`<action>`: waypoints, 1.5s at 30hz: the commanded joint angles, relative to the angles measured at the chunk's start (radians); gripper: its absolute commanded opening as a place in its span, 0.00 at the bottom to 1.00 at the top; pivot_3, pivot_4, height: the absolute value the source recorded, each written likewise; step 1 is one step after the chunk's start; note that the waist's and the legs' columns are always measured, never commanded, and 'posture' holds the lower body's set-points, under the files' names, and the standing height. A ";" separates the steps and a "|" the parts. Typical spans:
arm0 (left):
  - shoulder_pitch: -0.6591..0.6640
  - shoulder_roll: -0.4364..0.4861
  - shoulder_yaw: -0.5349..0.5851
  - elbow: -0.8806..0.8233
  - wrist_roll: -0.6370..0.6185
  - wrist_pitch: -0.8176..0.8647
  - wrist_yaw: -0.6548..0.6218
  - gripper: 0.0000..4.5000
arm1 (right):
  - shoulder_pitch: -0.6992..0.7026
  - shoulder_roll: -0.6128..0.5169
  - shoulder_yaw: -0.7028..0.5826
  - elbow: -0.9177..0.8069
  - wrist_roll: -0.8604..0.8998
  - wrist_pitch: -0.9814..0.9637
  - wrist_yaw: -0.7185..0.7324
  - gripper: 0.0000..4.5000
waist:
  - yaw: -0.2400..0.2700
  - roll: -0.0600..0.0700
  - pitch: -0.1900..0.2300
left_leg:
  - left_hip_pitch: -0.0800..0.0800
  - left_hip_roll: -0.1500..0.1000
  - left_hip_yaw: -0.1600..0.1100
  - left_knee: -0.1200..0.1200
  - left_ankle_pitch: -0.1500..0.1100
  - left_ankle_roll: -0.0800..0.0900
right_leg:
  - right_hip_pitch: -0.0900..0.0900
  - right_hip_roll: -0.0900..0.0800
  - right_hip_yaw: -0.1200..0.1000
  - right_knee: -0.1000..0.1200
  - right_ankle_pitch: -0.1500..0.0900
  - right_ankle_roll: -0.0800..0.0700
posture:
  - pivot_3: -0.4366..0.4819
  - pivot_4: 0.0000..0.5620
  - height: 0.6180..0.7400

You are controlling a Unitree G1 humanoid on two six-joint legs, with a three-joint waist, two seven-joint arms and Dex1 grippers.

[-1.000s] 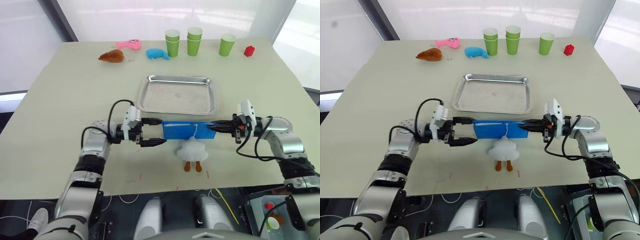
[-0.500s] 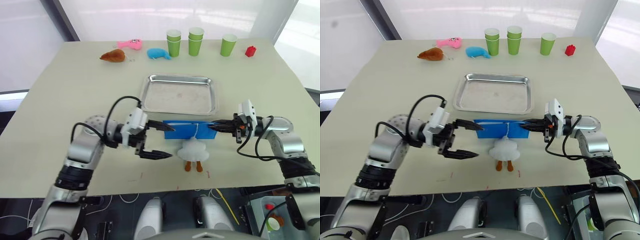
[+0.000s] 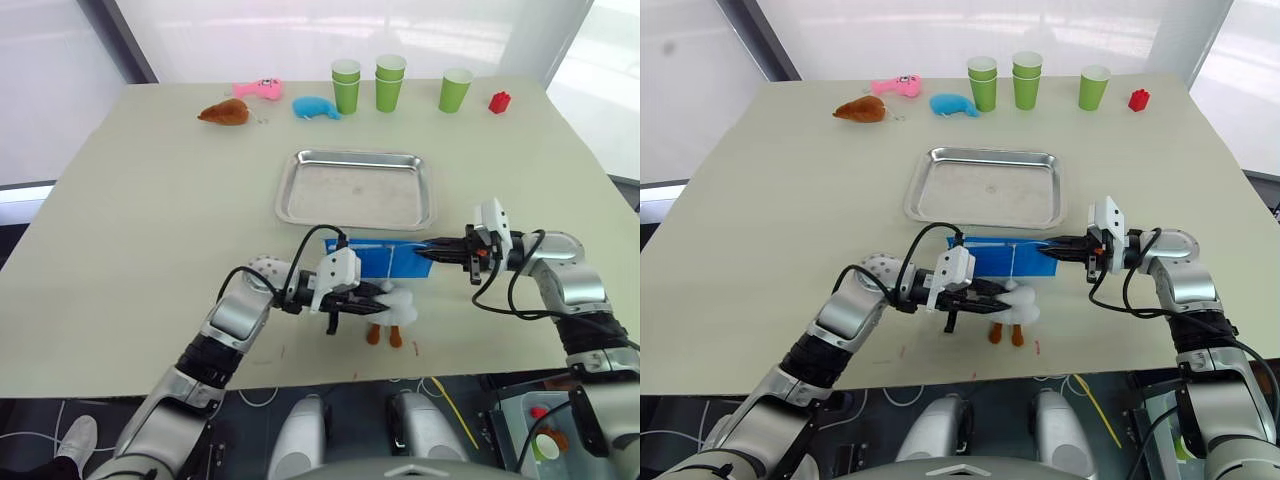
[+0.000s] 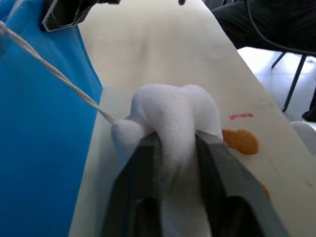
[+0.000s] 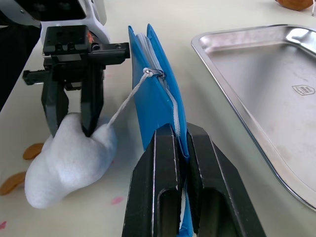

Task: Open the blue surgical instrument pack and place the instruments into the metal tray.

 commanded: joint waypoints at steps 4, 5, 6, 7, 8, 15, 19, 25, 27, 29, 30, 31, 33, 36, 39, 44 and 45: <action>0.028 0.026 0.073 -0.060 -0.083 0.037 -0.007 0.01 | 0.001 -0.004 -0.003 -0.004 -0.009 -0.017 -0.004 0.00 | 0.000 0.000 0.000 | 0.000 0.000 0.000 0.000 0.000 0.000 | 0.000 0.000 0.000 0.000 0.000 0.000 | 0.48 0.27 1.00; 0.030 0.038 0.089 -0.075 -0.101 0.046 -0.014 0.01 | 0.000 -0.003 -0.002 -0.003 -0.010 -0.018 -0.004 0.00 | -0.001 0.000 0.000 | 0.000 0.000 0.000 0.000 0.000 0.000 | 0.000 0.000 0.000 0.000 0.000 0.000 | 0.48 0.27 1.00; 0.032 0.046 0.098 -0.084 -0.112 0.051 -0.019 0.01 | 0.000 -0.002 -0.002 -0.002 -0.010 -0.019 -0.004 0.00 | 0.000 0.000 0.000 | 0.000 0.000 0.000 0.000 0.000 0.000 | 0.000 0.000 0.000 0.000 0.000 0.000 | 0.48 0.27 1.00; 0.033 0.057 0.106 -0.092 -0.123 0.058 -0.024 0.01 | 0.000 -0.002 -0.002 -0.001 -0.010 -0.020 -0.004 0.00 | 0.000 0.000 0.000 | 0.000 0.000 0.000 0.000 0.000 0.000 | 0.000 0.000 0.000 0.000 0.000 0.000 | 0.48 0.27 1.00; 0.035 0.082 0.128 -0.099 -0.141 0.064 -0.039 0.01 | -0.001 -0.001 -0.002 0.000 -0.010 -0.021 -0.004 0.00 | 0.000 0.000 0.000 | 0.000 0.000 0.000 0.000 0.000 0.000 | 0.000 0.000 0.000 0.000 0.000 0.000 | 0.48 0.27 1.00; 0.054 0.315 0.296 -0.061 -0.253 0.083 -0.201 0.01 | 0.004 0.002 0.000 0.001 -0.010 -0.025 -0.001 0.00 | -0.003 0.000 0.000 | 0.000 0.001 0.000 0.000 0.000 0.000 | 0.000 0.000 -0.001 0.000 0.000 0.000 | 0.48 0.27 1.00; 0.029 0.398 0.348 0.082 -0.222 0.021 -0.245 0.01 | 0.004 0.001 0.000 0.006 -0.012 -0.030 -0.001 0.00 | -0.003 0.000 0.000 | 0.000 0.001 0.000 0.000 0.000 0.000 | 0.000 0.001 -0.001 0.000 0.000 0.000 | 0.48 0.27 1.00; 0.003 0.434 0.352 0.235 -0.165 -0.062 -0.258 0.01 | 0.007 0.000 -0.001 0.007 -0.013 -0.032 0.000 0.00 | -0.002 0.000 0.000 | 0.000 0.001 0.000 0.000 0.000 0.000 | 0.000 0.000 0.000 0.000 0.000 0.000 | 0.48 0.27 1.00; -0.010 0.427 0.352 0.277 -0.142 -0.090 -0.242 0.01 | 0.007 -0.001 -0.001 0.007 -0.013 -0.033 0.000 0.00 | -0.002 0.000 0.000 | 0.000 0.001 0.000 0.000 0.000 0.000 | -0.001 0.001 -0.001 0.000 0.000 0.000 | 0.48 0.27 1.00; -0.016 0.420 0.343 0.325 -0.110 -0.124 -0.226 0.01 | 0.007 -0.001 -0.002 0.008 -0.012 -0.034 0.000 0.00 | -0.002 0.000 0.000 | 0.000 0.001 0.000 0.000 0.000 0.000 | -0.001 0.001 -0.001 0.000 0.000 0.000 | 0.48 0.27 1.00; -0.012 0.417 0.336 0.348 -0.094 -0.142 -0.222 0.01 | 0.007 -0.001 -0.004 0.009 -0.011 -0.036 -0.002 0.00 | -0.002 0.000 0.000 | 0.000 0.001 0.000 0.000 0.000 0.000 | -0.001 0.001 -0.001 0.000 0.000 0.000 | 0.48 0.27 1.00; -0.008 0.412 0.329 0.365 -0.085 -0.150 -0.221 0.01 | 0.006 0.000 -0.006 0.010 -0.010 -0.038 -0.004 0.00 | -0.002 0.000 0.000 | 0.000 0.001 0.000 0.000 0.000 0.000 | -0.001 0.001 -0.001 0.000 0.000 0.000 | 0.48 0.27 1.00; 0.005 0.395 0.316 0.385 -0.078 -0.154 -0.222 0.01 | 0.003 0.003 -0.010 0.010 -0.003 -0.036 -0.005 0.00 | -0.003 0.000 0.000 | 0.000 0.001 0.000 0.000 0.000 0.000 | -0.001 0.001 0.000 0.000 0.000 0.000 | 0.48 0.27 1.00; 0.028 0.372 0.275 0.415 -0.034 -0.195 -0.216 0.01 | 0.000 0.005 -0.013 -0.002 0.015 -0.021 0.003 0.00 | -0.002 0.001 0.000 | 0.000 0.001 0.000 0.000 0.000 0.000 | -0.001 0.000 0.000 0.000 0.000 0.000 | 0.48 0.27 1.00; 0.032 0.334 0.258 0.416 -0.028 -0.183 -0.205 0.01 | 0.003 0.003 -0.023 -0.040 0.065 0.024 0.031 0.00 | -0.001 0.001 0.000 | 0.001 0.001 0.001 0.000 0.000 0.000 | 0.000 0.000 0.000 0.000 0.000 0.000 | 0.48 0.27 1.00; 0.033 0.309 0.247 0.423 -0.009 -0.182 -0.199 0.00 | -0.001 0.014 -0.075 -0.111 0.195 0.158 0.042 0.23 | 0.005 0.002 0.000 | 0.000 0.000 0.001 0.000 0.000 0.000 | 0.000 -0.001 0.000 0.000 0.000 0.000 | 0.48 0.27 1.00; 0.033 0.309 0.247 0.422 -0.012 -0.172 -0.204 0.00 | 0.000 0.015 -0.083 -0.122 0.216 0.182 0.040 0.29 | 0.006 0.002 0.000 | 0.000 0.000 0.001 0.000 0.000 0.000 | 0.000 -0.001 0.000 0.000 0.000 0.000 | 0.48 0.27 1.00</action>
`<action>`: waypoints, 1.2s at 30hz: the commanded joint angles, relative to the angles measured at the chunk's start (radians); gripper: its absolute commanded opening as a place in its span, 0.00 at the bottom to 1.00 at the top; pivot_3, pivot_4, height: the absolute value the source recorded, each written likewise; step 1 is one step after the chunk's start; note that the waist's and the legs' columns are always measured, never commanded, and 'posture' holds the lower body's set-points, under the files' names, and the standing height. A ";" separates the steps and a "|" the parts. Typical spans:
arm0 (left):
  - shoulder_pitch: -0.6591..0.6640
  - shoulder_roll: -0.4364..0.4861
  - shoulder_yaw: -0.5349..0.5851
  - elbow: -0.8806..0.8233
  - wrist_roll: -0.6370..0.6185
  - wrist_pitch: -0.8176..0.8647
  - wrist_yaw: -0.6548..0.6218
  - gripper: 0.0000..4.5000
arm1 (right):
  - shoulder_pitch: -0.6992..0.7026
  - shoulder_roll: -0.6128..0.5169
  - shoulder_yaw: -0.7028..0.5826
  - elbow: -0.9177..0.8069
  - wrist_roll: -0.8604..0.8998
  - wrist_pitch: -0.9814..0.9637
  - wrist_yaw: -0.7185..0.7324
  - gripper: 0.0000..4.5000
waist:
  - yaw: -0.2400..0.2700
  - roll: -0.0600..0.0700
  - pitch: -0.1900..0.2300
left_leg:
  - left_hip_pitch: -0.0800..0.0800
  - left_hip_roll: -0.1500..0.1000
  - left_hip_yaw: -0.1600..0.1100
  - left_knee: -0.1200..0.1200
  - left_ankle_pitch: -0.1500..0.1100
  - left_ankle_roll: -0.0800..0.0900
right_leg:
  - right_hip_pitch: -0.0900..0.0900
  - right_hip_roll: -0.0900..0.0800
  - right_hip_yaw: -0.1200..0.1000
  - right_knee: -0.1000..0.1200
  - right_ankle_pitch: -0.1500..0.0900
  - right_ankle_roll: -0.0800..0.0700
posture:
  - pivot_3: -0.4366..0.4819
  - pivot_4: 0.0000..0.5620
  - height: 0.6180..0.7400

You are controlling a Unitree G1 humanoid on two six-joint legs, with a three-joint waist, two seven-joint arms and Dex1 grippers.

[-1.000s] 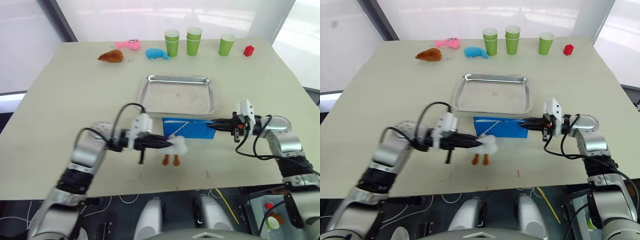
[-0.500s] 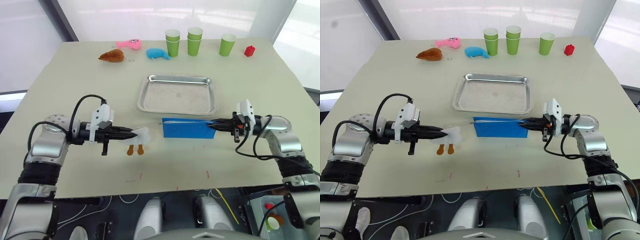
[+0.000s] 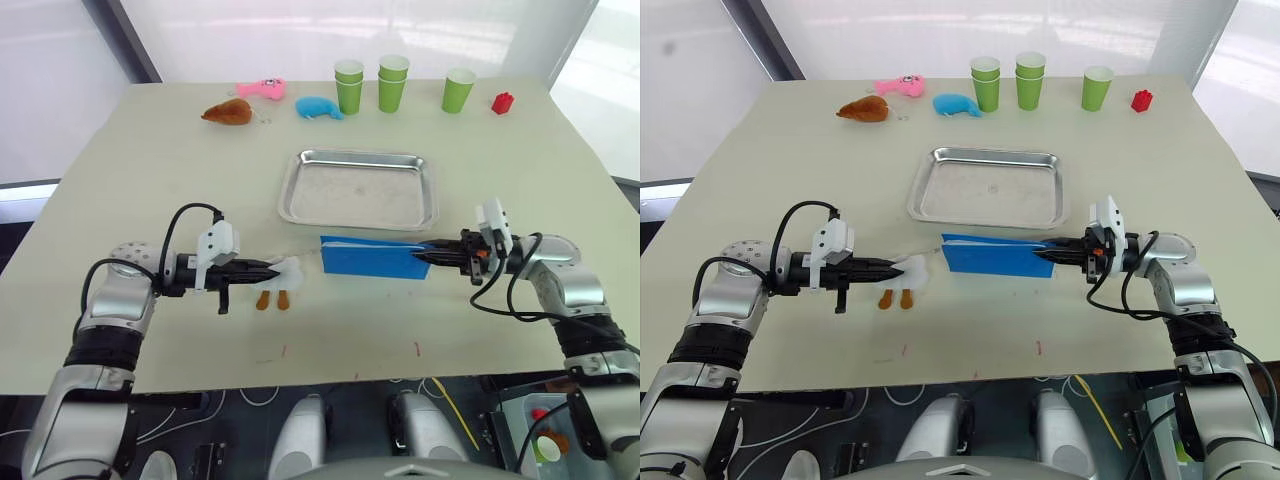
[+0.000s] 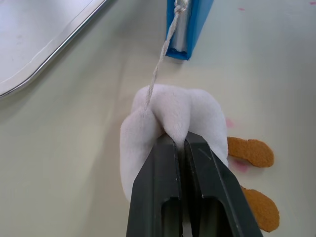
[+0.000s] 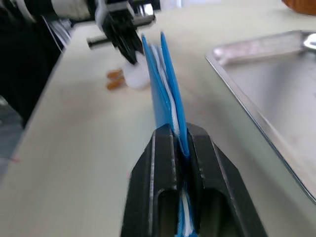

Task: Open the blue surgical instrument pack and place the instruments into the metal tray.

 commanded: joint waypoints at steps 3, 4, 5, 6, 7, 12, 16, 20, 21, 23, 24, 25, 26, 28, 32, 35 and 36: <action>0.037 -0.007 -0.050 0.021 0.037 0.042 -0.023 0.00 | -0.012 0.010 -0.086 -0.096 0.140 0.125 -0.016 0.64 | 0.003 0.000 0.000 | 0.000 0.000 0.000 0.000 0.000 0.000 | 0.000 0.000 0.000 0.000 0.000 0.000 | 0.48 0.27 1.00; 0.039 -0.005 -0.047 0.021 0.038 0.042 -0.024 0.00 | -0.012 0.014 -0.093 -0.107 0.153 0.142 -0.024 0.72 | 0.002 0.001 0.000 | 0.000 0.000 0.000 0.000 0.000 0.000 | 0.000 0.000 0.000 0.000 0.000 0.000 | 0.48 0.27 1.00; 0.041 -0.002 -0.046 0.023 0.041 0.040 -0.026 0.00 | -0.014 0.021 -0.101 -0.116 0.168 0.160 -0.034 0.82 | 0.001 0.001 -0.001 | 0.000 0.000 0.000 0.000 0.000 0.000 | 0.000 0.000 0.000 0.000 0.000 0.000 | 0.48 0.27 1.00; 0.041 0.000 -0.044 0.025 0.044 0.039 -0.026 0.00 | -0.015 0.025 -0.104 -0.122 0.176 0.171 -0.042 0.96 | 0.001 0.001 -0.001 | 0.000 0.000 0.000 0.000 0.000 0.000 | 0.000 0.000 0.000 0.000 0.000 0.000 | 0.48 0.27 1.00; 0.043 0.001 -0.043 0.026 0.044 0.039 -0.027 0.00 | -0.013 0.027 -0.103 -0.127 0.174 0.174 -0.047 0.98 | 0.000 0.001 -0.001 | 0.000 0.000 0.000 0.000 0.000 0.000 | 0.000 0.000 0.000 0.000 0.000 0.000 | 0.48 0.27 1.00; 0.045 0.003 -0.040 0.024 0.044 0.038 -0.031 0.00 | 0.006 0.017 -0.064 -0.123 0.114 0.129 -0.035 0.98 | 0.000 0.001 -0.001 | 0.000 0.000 0.000 0.000 0.000 0.000 | 0.000 0.000 -0.001 0.000 0.000 0.000 | 0.48 0.27 1.00; 0.045 0.003 -0.039 0.023 0.042 0.036 -0.032 0.00 | 0.020 0.000 -0.022 -0.110 0.034 0.072 -0.032 0.98 | -0.002 0.001 -0.001 | 0.000 0.000 0.000 0.000 0.000 0.000 | 0.000 0.000 0.000 0.000 0.000 0.000 | 0.48 0.27 1.00; 0.046 -0.001 -0.039 0.023 0.041 0.035 -0.031 0.00 | 0.028 -0.019 0.032 -0.085 -0.074 0.024 -0.072 0.98 | -0.002 0.001 -0.001 | 0.000 0.000 0.000 0.000 0.000 0.000 | 0.000 0.000 0.000 0.000 0.000 0.000 | 0.48 0.27 1.00; 0.046 -0.002 -0.039 0.023 0.041 0.035 -0.030 0.00 | 0.030 -0.022 0.043 -0.079 -0.091 0.014 -0.072 0.98 | -0.002 0.001 -0.001 | 0.000 0.000 0.000 0.000 0.000 0.000 | 0.000 0.000 -0.001 0.000 0.000 0.000 | 0.48 0.27 1.00; 0.048 -0.001 -0.038 0.022 0.040 0.033 -0.031 0.00 | 0.036 -0.022 0.053 -0.069 -0.113 -0.017 -0.071 0.98 | -0.002 0.001 -0.001 | 0.000 0.000 0.000 0.000 0.000 0.000 | 0.000 0.000 0.000 0.000 0.000 0.000 | 0.48 0.27 1.00; 0.048 -0.002 -0.038 0.022 0.039 0.033 -0.031 0.00 | 0.034 -0.019 0.052 -0.062 -0.118 -0.016 -0.078 0.98 | -0.002 0.001 -0.001 | 0.000 0.000 0.000 0.000 0.000 0.000 | 0.000 0.000 0.000 0.000 0.000 0.000 | 0.48 0.27 1.00; 0.048 -0.002 -0.037 0.023 0.039 0.033 -0.030 0.00 | 0.031 -0.016 0.050 -0.052 -0.125 -0.029 -0.084 0.98 | -0.003 0.001 -0.001 | 0.000 0.000 0.000 0.000 0.000 0.000 | 0.000 0.000 0.000 0.000 0.000 0.000 | 0.48 0.27 1.00; 0.049 -0.002 -0.036 0.022 0.038 0.033 -0.030 0.00 | 0.029 -0.013 0.049 -0.046 -0.126 -0.033 -0.086 0.87 | -0.003 0.001 -0.001 | 0.000 0.000 0.000 0.000 0.000 0.000 | 0.000 0.000 0.000 0.000 0.000 0.000 | 0.48 0.27 1.00; 0.052 -0.002 -0.035 0.021 0.037 0.032 -0.030 0.00 | 0.028 -0.010 0.047 -0.041 -0.125 -0.041 -0.085 0.73 | -0.003 0.001 -0.001 | 0.000 0.000 0.000 0.000 0.000 0.000 | 0.000 0.000 0.000 0.000 0.000 0.000 | 0.48 0.27 1.00; 0.059 -0.002 -0.033 0.020 0.037 0.031 -0.029 0.00 | 0.029 -0.006 0.045 -0.037 -0.119 -0.049 -0.081 0.32 | -0.003 0.001 -0.001 | 0.001 0.000 0.000 0.000 0.000 0.000 | 0.000 0.000 0.000 0.000 0.000 0.000 | 0.48 0.27 1.00; 0.065 -0.002 -0.031 0.020 0.035 0.030 -0.028 0.00 | 0.027 -0.003 0.043 -0.036 -0.113 -0.054 -0.073 0.01 | -0.003 0.001 -0.001 | 0.001 0.000 0.000 0.000 0.000 0.000 | 0.000 0.000 0.000 0.000 0.000 0.000 | 0.48 0.27 1.00; 0.067 -0.002 -0.030 0.019 0.034 0.030 -0.028 0.00 | 0.026 -0.001 0.041 -0.037 -0.109 -0.054 -0.069 0.01 | -0.003 0.001 -0.001 | 0.001 0.000 0.000 0.000 0.000 0.000 | 0.000 0.000 0.000 0.000 0.000 0.000 | 0.48 0.27 1.00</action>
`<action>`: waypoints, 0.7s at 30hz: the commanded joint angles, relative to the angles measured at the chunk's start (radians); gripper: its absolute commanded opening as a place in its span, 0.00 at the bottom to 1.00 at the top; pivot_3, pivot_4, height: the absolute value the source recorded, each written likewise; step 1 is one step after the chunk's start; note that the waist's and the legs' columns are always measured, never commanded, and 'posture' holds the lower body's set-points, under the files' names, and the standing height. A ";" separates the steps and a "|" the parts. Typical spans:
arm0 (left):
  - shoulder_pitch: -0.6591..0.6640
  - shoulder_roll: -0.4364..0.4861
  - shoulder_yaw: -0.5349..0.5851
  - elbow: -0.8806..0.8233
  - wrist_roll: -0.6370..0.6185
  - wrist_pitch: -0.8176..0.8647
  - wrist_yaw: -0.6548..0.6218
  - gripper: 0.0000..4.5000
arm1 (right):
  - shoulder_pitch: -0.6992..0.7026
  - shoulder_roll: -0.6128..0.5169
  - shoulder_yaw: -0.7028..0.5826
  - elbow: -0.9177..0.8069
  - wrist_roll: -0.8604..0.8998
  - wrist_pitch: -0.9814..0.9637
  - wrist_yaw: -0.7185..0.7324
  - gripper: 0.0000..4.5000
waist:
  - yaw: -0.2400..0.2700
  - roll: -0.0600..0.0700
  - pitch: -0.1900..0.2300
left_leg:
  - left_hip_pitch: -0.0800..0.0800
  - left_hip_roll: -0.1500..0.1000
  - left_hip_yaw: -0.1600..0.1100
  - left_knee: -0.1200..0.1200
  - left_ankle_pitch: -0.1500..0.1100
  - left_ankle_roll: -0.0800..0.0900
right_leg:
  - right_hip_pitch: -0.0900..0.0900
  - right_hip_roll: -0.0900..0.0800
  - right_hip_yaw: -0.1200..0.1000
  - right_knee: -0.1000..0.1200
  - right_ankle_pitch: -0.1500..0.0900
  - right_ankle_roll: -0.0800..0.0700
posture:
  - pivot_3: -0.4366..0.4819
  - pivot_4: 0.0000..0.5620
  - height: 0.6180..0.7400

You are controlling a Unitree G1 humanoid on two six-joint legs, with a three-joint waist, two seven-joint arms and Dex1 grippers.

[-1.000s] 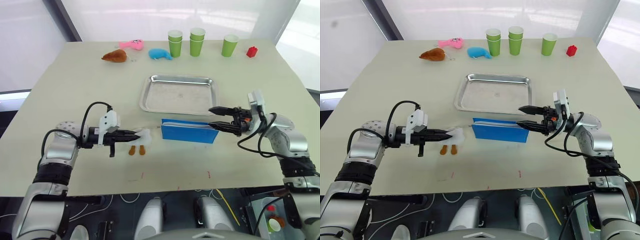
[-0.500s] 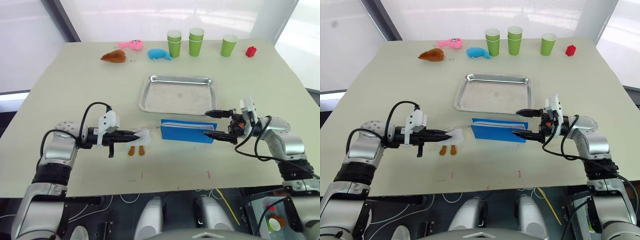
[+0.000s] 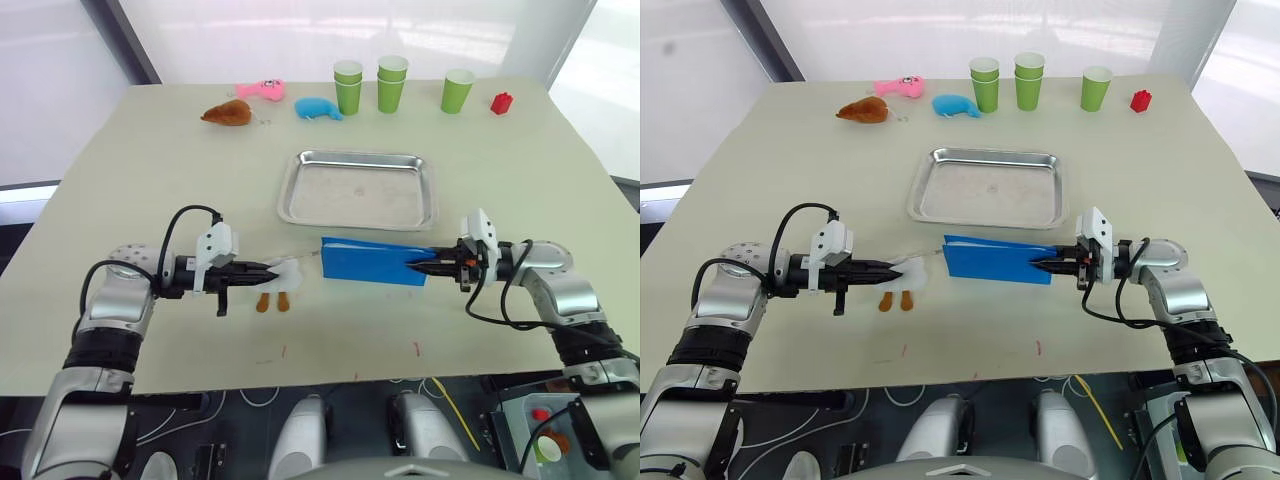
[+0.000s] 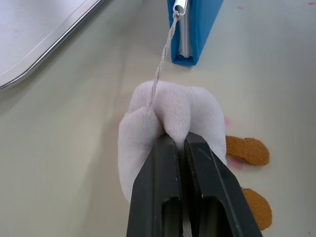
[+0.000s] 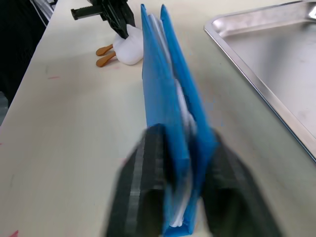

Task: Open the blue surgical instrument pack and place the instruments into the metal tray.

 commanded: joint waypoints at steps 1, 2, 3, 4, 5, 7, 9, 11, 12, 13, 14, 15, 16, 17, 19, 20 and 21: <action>0.048 -0.004 -0.042 0.022 0.033 0.012 -0.016 0.00 | -0.012 0.006 -0.028 -0.015 0.036 -0.013 0.018 0.01 | 0.000 0.000 0.000 | 0.000 0.000 0.000 0.000 0.000 0.000 | 0.000 0.000 0.000 0.000 0.000 0.000 | 0.48 0.27 1.00; 0.050 -0.004 -0.042 0.022 0.033 0.012 -0.015 0.00 | -0.012 0.008 -0.033 -0.018 0.046 -0.010 0.025 0.01 | 0.000 0.000 0.000 | 0.000 0.000 0.000 0.000 0.000 0.000 | 0.000 0.000 0.000 0.000 0.000 0.000 | 0.48 0.27 1.00; 0.051 -0.004 -0.042 0.023 0.033 0.011 -0.015 0.00 | -0.012 0.010 -0.038 -0.019 0.058 -0.005 0.032 0.01 | 0.000 0.000 0.000 | 0.000 0.000 0.000 0.000 0.000 0.000 | 0.000 0.000 0.000 0.000 0.000 0.000 | 0.48 0.27 1.00; 0.053 -0.004 -0.042 0.022 0.032 0.011 -0.014 0.00 | -0.011 0.011 -0.041 -0.023 0.065 -0.002 0.036 0.01 | 0.000 0.000 0.000 | 0.000 0.000 0.000 0.000 0.000 0.000 | 0.000 0.000 0.000 0.000 0.000 0.000 | 0.48 0.27 1.00; 0.055 -0.003 -0.041 0.022 0.031 0.011 -0.014 0.00 | -0.013 0.014 -0.051 -0.030 0.088 0.013 0.040 0.01 | 0.000 0.000 0.000 | 0.000 0.000 0.000 0.000 0.000 0.000 | 0.000 0.000 0.000 0.000 0.000 0.000 | 0.48 0.27 1.00; 0.060 -0.003 -0.041 0.024 0.031 0.010 -0.014 0.00 | -0.021 0.026 -0.085 -0.049 0.155 0.067 0.045 0.01 | 0.000 0.000 0.000 | 0.000 0.000 0.000 0.000 0.000 0.000 | 0.000 0.000 0.000 0.000 0.000 0.000 | 0.48 0.27 1.00; 0.064 -0.002 -0.041 0.028 0.032 0.007 -0.014 0.00 | -0.028 0.032 -0.110 -0.069 0.211 0.117 0.046 0.01 | 0.000 0.000 0.000 | 0.000 0.000 0.000 0.000 0.000 0.000 | 0.000 0.000 0.000 0.000 0.000 0.000 | 0.48 0.27 1.00; 0.068 0.000 -0.040 0.031 0.032 0.004 -0.015 0.00 | -0.032 0.038 -0.133 -0.090 0.261 0.168 0.040 0.01 | 0.000 0.000 0.000 | 0.000 0.000 0.000 0.000 0.000 0.000 | 0.000 0.000 0.000 0.000 0.000 0.000 | 0.48 0.27 1.00; 0.070 0.001 -0.039 0.033 0.033 0.002 -0.015 0.00 | -0.039 0.046 -0.155 -0.106 0.305 0.211 0.026 0.01 | 0.000 0.000 0.000 | 0.000 0.000 0.000 0.000 0.000 0.000 | 0.000 0.000 0.000 0.000 0.000 0.000 | 0.48 0.27 1.00; 0.071 0.002 -0.039 0.036 0.033 0.000 -0.016 0.00 | -0.045 0.055 -0.175 -0.119 0.345 0.251 0.011 0.01 | 0.000 0.000 0.000 | 0.000 0.000 0.000 0.000 0.000 0.000 | 0.000 0.000 0.000 0.000 0.000 0.000 | 0.48 0.27 1.00; 0.071 0.002 -0.039 0.037 0.033 -0.002 -0.016 0.00 | -0.049 0.062 -0.190 -0.131 0.372 0.280 0.000 0.01 | 0.000 0.000 0.000 | 0.000 0.000 0.000 0.000 0.000 0.000 | 0.000 0.000 0.000 0.000 0.000 0.000 | 0.48 0.27 1.00; 0.072 0.002 -0.039 0.038 0.033 -0.003 -0.016 0.00 | -0.053 0.068 -0.200 -0.141 0.392 0.304 -0.010 0.01 | 0.000 0.000 0.000 | 0.000 0.000 0.000 0.000 0.000 0.000 | 0.000 0.000 0.000 0.000 0.000 0.000 | 0.48 0.27 1.00; 0.073 0.003 -0.039 0.039 0.033 -0.004 -0.016 0.00 | -0.056 0.073 -0.206 -0.150 0.404 0.319 -0.019 0.01 | 0.000 0.000 0.000 | 0.000 0.000 0.000 0.000 0.000 0.000 | 0.000 0.000 0.000 0.000 0.000 0.000 | 0.48 0.27 1.00; 0.073 0.003 -0.039 0.039 0.032 -0.005 -0.016 0.00 | -0.058 0.076 -0.208 -0.155 0.408 0.328 -0.027 0.01 | 0.001 0.000 0.000 | 0.000 0.000 -0.001 0.000 0.000 0.000 | 0.000 0.000 0.000 0.000 0.000 0.000 | 0.48 0.27 1.00; 0.074 0.004 -0.039 0.040 0.032 -0.008 -0.017 0.00 | -0.056 0.072 -0.198 -0.157 0.385 0.313 -0.029 0.01 | 0.001 0.000 0.000 | 0.000 0.000 0.000 0.000 0.000 0.000 | 0.000 0.000 0.000 0.000 0.000 0.000 | 0.48 0.27 1.00; 0.074 0.005 -0.038 0.042 0.032 -0.011 -0.018 0.00 | -0.053 0.070 -0.190 -0.154 0.367 0.296 -0.028 0.01 | 0.001 0.000 0.000 | 0.000 0.000 0.000 0.000 0.000 0.000 | 0.000 0.000 0.000 0.000 0.000 0.000 | 0.48 0.27 1.00; 0.075 0.007 -0.037 0.043 0.031 -0.013 -0.020 0.00 | -0.050 0.066 -0.182 -0.151 0.350 0.282 -0.024 0.01 | 0.000 0.000 0.000 | 0.000 0.000 0.000 0.000 0.000 0.000 | 0.000 0.000 0.000 0.000 0.000 0.000 | 0.48 0.27 1.00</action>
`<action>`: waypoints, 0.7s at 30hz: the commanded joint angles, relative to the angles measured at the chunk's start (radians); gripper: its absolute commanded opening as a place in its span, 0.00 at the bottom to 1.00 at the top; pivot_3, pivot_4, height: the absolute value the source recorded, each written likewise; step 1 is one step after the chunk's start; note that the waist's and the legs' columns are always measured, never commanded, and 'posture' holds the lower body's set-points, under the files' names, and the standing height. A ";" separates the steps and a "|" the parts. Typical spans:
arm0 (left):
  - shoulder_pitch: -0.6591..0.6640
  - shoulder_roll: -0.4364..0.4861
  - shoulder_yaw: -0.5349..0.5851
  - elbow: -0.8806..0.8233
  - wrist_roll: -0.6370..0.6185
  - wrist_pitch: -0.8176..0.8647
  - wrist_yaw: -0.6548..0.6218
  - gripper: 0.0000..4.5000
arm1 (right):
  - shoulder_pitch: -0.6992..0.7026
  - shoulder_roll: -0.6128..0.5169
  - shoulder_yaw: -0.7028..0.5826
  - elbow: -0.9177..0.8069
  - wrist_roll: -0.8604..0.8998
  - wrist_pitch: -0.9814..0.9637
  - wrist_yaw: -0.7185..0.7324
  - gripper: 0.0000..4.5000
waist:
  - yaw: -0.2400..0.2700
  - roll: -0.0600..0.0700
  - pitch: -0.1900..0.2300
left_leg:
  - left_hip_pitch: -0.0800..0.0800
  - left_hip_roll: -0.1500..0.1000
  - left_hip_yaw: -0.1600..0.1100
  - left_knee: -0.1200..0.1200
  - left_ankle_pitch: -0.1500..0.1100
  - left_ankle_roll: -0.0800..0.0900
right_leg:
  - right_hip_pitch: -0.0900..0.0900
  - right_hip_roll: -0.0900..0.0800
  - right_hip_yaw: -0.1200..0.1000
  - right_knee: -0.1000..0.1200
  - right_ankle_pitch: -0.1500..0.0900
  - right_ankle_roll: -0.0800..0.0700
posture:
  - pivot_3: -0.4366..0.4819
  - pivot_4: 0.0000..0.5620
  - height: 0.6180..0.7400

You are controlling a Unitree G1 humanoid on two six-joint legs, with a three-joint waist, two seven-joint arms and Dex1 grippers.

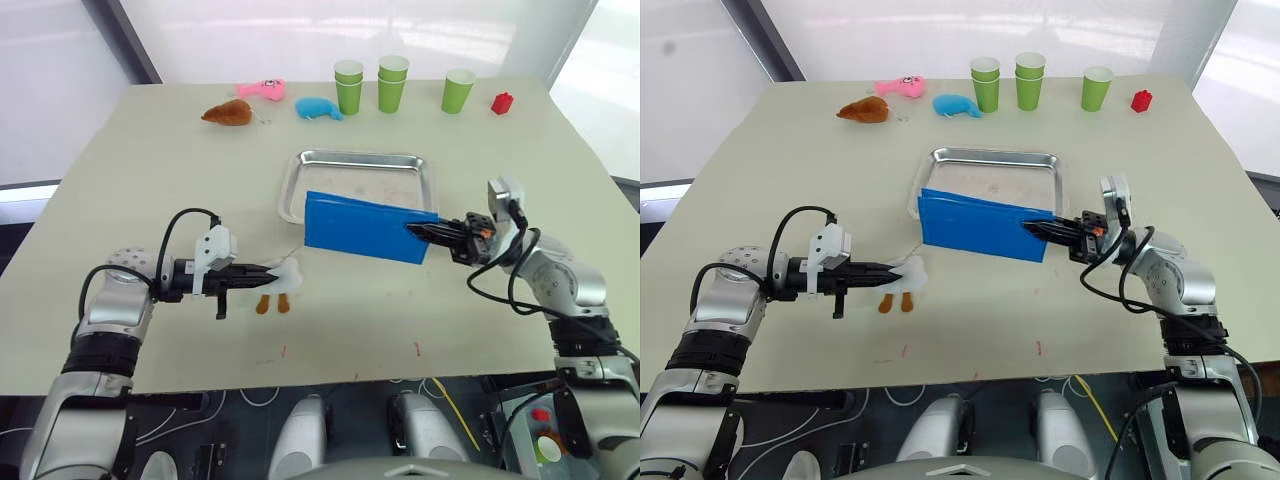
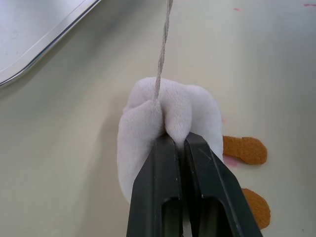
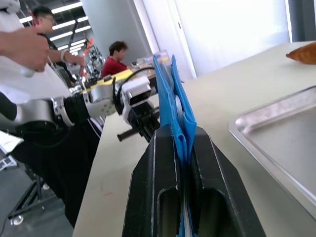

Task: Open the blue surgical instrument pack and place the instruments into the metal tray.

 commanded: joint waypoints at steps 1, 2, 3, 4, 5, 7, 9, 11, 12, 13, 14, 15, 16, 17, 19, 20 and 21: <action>0.050 0.010 -0.042 0.043 0.046 0.005 -0.022 0.00 | -0.012 -0.018 -0.017 -0.030 -0.028 -0.074 0.018 0.01 | -0.001 0.000 0.000 | 0.000 0.000 0.000 0.000 0.000 0.000 | 0.000 0.000 0.000 0.000 0.000 0.000 | 0.48 0.27 1.00; 0.048 0.014 -0.041 0.045 0.047 0.000 -0.024 0.00 | -0.008 -0.024 -0.004 -0.022 -0.057 -0.103 0.027 0.01 | -0.001 0.000 0.000 | 0.000 0.000 0.000 0.000 0.000 0.000 | 0.000 0.000 0.000 0.000 0.000 0.000 | 0.48 0.27 1.00; 0.046 0.021 -0.041 0.045 0.049 -0.007 -0.029 0.00 | -0.005 -0.030 0.010 -0.011 -0.085 -0.132 0.037 0.01 | -0.002 0.000 0.000 | 0.000 0.000 0.000 0.000 0.000 0.000 | 0.000 0.000 0.000 0.000 0.000 0.000 | 0.48 0.27 1.00; 0.044 0.028 -0.041 0.046 0.051 -0.012 -0.032 0.00 | -0.002 -0.033 0.020 -0.001 -0.106 -0.156 0.044 0.01 | -0.002 0.000 0.000 | 0.000 0.000 0.000 0.000 0.000 0.000 | 0.000 0.000 0.000 0.000 0.000 0.000 | 0.48 0.27 1.00; 0.040 0.037 -0.041 0.046 0.050 -0.010 -0.041 0.00 | 0.000 -0.032 0.027 0.009 -0.125 -0.178 0.046 0.01 | -0.004 0.000 0.000 | 0.000 0.000 0.000 0.000 0.000 0.000 | 0.000 0.000 0.000 0.000 0.000 0.000 | 0.48 0.27 1.00; 0.036 0.051 -0.041 0.047 0.047 -0.012 -0.059 0.00 | 0.000 -0.027 0.036 0.026 -0.152 -0.216 0.046 0.01 | -0.008 0.000 0.000 | 0.000 0.000 0.000 0.000 0.000 0.000 | 0.000 0.001 0.000 0.000 0.000 0.000 | 0.48 0.27 1.00; 0.028 0.080 -0.041 0.060 0.053 -0.028 -0.085 0.00 | 0.004 -0.023 0.059 0.053 -0.202 -0.289 0.057 0.01 | -0.011 0.000 0.000 | 0.000 0.001 0.001 -0.001 0.000 0.000 | -0.001 0.002 0.001 0.000 0.000 0.000 | 0.48 0.27 1.00; 0.015 0.104 -0.040 0.080 0.061 -0.042 -0.101 0.00 | 0.007 -0.019 0.076 0.078 -0.237 -0.343 0.069 0.01 | -0.012 0.001 0.000 | 0.000 0.001 0.001 -0.001 0.000 0.000 | -0.002 0.002 0.002 0.000 0.000 0.000 | 0.48 0.27 1.00; 0.009 0.115 -0.043 0.087 0.064 -0.042 -0.109 0.00 | 0.008 -0.016 0.081 0.089 -0.247 -0.363 0.071 0.01 | -0.013 0.001 0.000 | 0.000 0.002 0.002 -0.001 0.000 0.000 | -0.002 0.003 0.002 0.000 0.000 0.000 | 0.48 0.27 1.00; 0.005 0.128 -0.047 0.089 0.066 -0.039 -0.121 0.08 | 0.009 -0.014 0.086 0.101 -0.256 -0.381 0.075 0.00 | -0.013 0.001 0.000 | 0.000 0.002 0.002 -0.001 0.000 0.000 | -0.002 0.003 0.003 0.000 0.000 0.000 | 0.48 0.27 1.00; 0.002 0.139 -0.050 0.086 0.063 -0.028 -0.135 0.16 | 0.010 -0.012 0.089 0.110 -0.262 -0.394 0.078 0.00 | -0.014 0.001 0.000 | 0.000 0.002 0.002 -0.001 0.000 0.000 | -0.002 0.003 0.003 0.000 0.000 0.000 | 0.48 0.27 1.00; 0.003 0.150 -0.053 0.077 0.055 -0.011 -0.154 0.23 | 0.010 -0.010 0.091 0.118 -0.265 -0.404 0.080 0.00 | -0.014 0.001 0.000 | 0.000 0.002 0.002 -0.001 0.000 0.000 | -0.002 0.003 0.003 0.000 0.000 0.000 | 0.48 0.27 1.00; 0.003 0.162 -0.054 0.059 0.040 0.012 -0.173 0.35 | 0.010 -0.008 0.091 0.123 -0.266 -0.411 0.081 0.00 | -0.013 0.001 0.001 | 0.000 0.002 0.002 -0.001 0.000 0.000 | -0.002 0.003 0.003 0.000 0.000 0.000 | 0.48 0.27 1.00; 0.002 0.171 -0.053 0.043 0.027 0.027 -0.184 0.44 | 0.009 -0.007 0.091 0.126 -0.266 -0.415 0.081 0.00 | -0.013 0.001 0.001 | 0.000 0.002 0.002 -0.001 0.000 0.000 | -0.002 0.003 0.003 0.000 0.000 0.000 | 0.48 0.27 1.00; -0.007 0.193 -0.054 0.015 -0.013 0.053 -0.191 0.61 | 0.010 -0.005 0.091 0.133 -0.267 -0.424 0.081 0.00 | -0.010 0.001 0.001 | 0.000 0.002 0.002 -0.001 0.000 0.000 | -0.002 0.003 0.003 0.000 0.000 0.000 | 0.48 0.27 1.00; -0.018 0.208 -0.054 0.002 -0.046 0.075 -0.191 0.67 | 0.010 -0.005 0.091 0.136 -0.268 -0.428 0.082 0.00 | -0.008 0.001 0.001 | 0.000 0.002 0.002 -0.001 0.000 0.000 | -0.002 0.003 0.003 0.000 0.000 0.000 | 0.48 0.27 1.00; -0.030 0.228 -0.058 -0.012 -0.083 0.102 -0.191 0.72 | 0.011 -0.004 0.092 0.139 -0.269 -0.432 0.084 0.00 | -0.007 0.001 0.001 | 0.000 0.002 0.002 -0.001 0.000 0.000 | -0.002 0.003 0.003 0.000 0.000 0.000 | 0.48 0.27 1.00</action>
